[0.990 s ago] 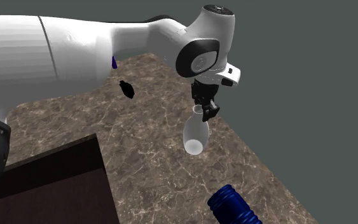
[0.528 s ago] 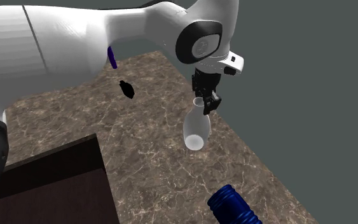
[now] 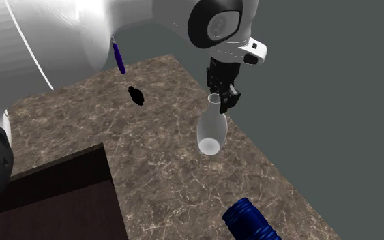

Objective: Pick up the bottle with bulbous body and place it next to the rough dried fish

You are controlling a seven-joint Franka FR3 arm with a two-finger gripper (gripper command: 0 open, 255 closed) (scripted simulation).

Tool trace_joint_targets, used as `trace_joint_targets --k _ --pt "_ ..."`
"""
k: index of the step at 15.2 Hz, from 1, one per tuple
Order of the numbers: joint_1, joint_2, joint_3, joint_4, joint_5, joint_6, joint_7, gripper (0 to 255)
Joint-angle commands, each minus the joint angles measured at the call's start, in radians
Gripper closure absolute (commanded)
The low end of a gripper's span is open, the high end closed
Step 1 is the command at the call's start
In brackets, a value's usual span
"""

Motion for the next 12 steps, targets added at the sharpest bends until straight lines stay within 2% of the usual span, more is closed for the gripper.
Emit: trace_joint_targets --k 1,6,12 --pt "0.003 0.011 0.000 0.045 -0.001 -0.034 0.000 255" --pt "0.010 0.039 -0.001 0.149 -0.005 -0.110 0.000 255" --pt "0.071 -0.120 0.032 -0.100 0.005 -0.019 0.107 255"
